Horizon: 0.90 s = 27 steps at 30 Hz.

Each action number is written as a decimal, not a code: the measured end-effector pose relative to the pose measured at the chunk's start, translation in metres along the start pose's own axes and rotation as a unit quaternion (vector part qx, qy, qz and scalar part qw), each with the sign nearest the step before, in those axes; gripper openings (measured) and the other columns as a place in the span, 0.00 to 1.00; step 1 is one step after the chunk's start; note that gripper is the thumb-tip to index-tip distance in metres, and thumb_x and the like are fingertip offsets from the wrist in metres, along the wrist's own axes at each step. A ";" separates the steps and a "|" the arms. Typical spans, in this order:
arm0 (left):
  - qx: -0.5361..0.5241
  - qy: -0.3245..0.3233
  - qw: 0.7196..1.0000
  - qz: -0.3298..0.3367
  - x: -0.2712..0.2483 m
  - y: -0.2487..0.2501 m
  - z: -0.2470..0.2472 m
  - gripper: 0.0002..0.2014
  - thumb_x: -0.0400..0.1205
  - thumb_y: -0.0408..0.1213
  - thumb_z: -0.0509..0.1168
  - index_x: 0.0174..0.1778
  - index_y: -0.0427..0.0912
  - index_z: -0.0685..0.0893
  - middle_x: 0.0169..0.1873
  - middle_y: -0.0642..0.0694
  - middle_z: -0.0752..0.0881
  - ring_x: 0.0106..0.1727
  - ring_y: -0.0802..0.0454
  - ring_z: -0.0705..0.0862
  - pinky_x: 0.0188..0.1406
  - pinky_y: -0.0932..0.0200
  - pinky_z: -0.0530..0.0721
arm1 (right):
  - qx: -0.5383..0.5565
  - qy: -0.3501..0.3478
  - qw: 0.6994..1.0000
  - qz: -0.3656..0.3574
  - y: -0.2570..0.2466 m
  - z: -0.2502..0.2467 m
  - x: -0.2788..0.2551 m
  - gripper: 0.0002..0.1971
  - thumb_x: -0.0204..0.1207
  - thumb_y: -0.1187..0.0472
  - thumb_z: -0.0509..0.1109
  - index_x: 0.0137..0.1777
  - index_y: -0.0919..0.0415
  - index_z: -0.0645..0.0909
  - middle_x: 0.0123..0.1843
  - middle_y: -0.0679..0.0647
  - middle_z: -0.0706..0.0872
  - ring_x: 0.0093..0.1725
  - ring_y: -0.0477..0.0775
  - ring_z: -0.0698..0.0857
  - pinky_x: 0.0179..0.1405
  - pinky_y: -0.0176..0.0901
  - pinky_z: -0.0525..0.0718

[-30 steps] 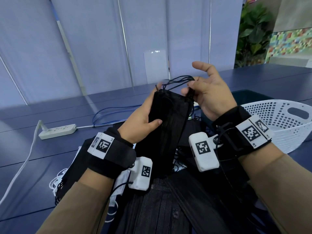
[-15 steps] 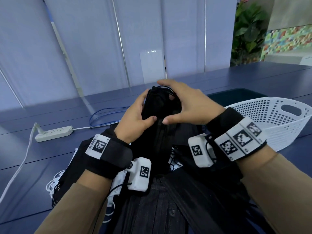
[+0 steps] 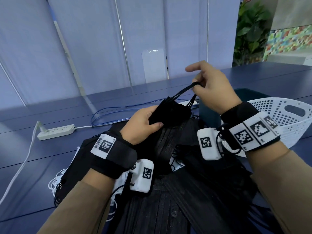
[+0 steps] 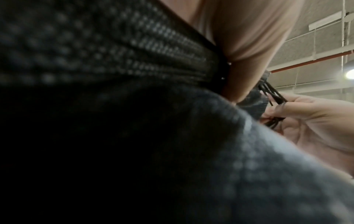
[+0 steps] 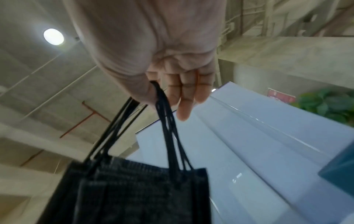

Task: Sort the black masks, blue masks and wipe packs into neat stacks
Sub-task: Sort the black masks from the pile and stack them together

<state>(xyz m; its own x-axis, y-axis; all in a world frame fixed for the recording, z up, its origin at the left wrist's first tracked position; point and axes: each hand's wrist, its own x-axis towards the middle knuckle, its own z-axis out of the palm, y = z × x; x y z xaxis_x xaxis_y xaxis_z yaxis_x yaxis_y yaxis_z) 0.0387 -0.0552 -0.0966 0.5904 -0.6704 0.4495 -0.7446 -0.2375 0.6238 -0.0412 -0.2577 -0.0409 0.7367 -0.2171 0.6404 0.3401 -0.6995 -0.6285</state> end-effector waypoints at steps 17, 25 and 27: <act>-0.271 0.016 0.962 -0.018 0.055 0.035 -0.048 0.13 0.71 0.32 0.69 0.51 0.42 0.82 0.42 0.51 0.87 0.46 0.55 0.85 0.50 0.62 0.83 | 0.248 -0.280 0.924 0.074 -0.085 -0.001 0.087 0.14 0.81 0.71 0.57 0.62 0.58 0.73 0.30 0.54 0.75 0.21 0.46 0.68 0.29 0.40 0.74; -0.306 0.061 0.950 -0.028 0.071 0.038 -0.069 0.07 0.77 0.38 0.64 0.36 0.47 0.86 0.45 0.39 0.79 0.47 0.45 0.77 0.52 0.52 0.75 | 0.128 -0.298 0.943 0.074 -0.112 -0.010 0.124 0.17 0.79 0.72 0.59 0.64 0.58 0.75 0.31 0.53 0.77 0.22 0.47 0.69 0.33 0.41 0.72; -0.296 0.060 0.952 -0.043 0.065 0.034 -0.063 0.06 0.82 0.38 0.63 0.40 0.45 0.83 0.44 0.41 0.79 0.46 0.47 0.77 0.50 0.54 0.75 | 0.114 -0.300 0.944 0.077 -0.107 -0.009 0.123 0.16 0.78 0.71 0.59 0.63 0.57 0.76 0.31 0.53 0.78 0.22 0.47 0.69 0.34 0.41 0.70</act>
<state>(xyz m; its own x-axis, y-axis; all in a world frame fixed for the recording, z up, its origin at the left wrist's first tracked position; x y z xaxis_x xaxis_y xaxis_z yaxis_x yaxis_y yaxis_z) 0.0713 -0.0622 -0.0060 0.6990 -0.5734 0.4273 -0.4063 0.1733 0.8972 0.0075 -0.2159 0.1094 0.9630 0.1677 0.2112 0.2681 -0.5115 -0.8164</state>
